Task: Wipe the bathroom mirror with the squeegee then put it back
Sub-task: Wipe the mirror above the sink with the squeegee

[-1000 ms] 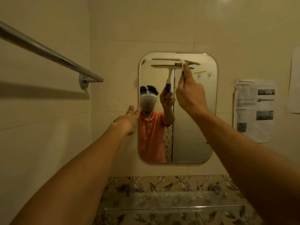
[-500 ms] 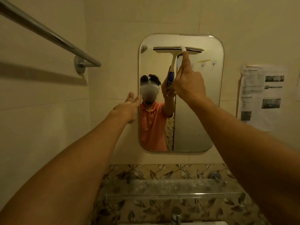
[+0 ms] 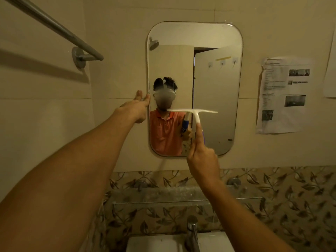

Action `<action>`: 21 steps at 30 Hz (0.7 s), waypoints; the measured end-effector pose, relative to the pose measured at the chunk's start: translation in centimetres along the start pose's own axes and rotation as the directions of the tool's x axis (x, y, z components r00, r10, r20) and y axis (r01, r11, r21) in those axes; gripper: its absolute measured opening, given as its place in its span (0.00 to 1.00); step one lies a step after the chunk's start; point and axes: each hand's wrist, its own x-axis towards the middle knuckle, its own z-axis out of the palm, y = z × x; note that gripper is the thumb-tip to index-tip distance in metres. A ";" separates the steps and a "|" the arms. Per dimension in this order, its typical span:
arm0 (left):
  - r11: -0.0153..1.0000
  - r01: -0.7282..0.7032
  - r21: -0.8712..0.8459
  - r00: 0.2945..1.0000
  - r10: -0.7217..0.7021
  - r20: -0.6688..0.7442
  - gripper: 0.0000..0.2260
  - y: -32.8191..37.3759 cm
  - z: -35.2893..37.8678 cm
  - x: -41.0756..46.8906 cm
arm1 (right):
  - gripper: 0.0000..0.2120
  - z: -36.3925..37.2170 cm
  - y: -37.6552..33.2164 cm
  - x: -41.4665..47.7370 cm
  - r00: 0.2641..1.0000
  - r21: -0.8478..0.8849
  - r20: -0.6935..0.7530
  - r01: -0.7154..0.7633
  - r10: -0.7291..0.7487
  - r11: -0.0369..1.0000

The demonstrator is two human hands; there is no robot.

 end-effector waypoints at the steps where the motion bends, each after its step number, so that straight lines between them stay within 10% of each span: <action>1: 1.000 0.002 0.002 1.000 -0.002 -0.003 0.44 0.0 0.1 0.0 | 0.32 0.4 0.5 -1.0 1.000 -0.010 -0.003 0.006 -0.006 1.000; 16: 1.000 -0.001 -0.013 1.000 0.001 0.018 0.44 -0.1 0.2 0.5 | 0.33 1.4 5.1 -10.9 0.950 -0.045 0.284 -0.118 0.126 0.992; 21: 1.000 0.000 -0.021 1.000 0.000 0.009 0.45 0.2 0.1 0.2 | 0.27 -5.9 1.5 -2.1 1.000 0.116 0.018 -0.004 0.002 0.993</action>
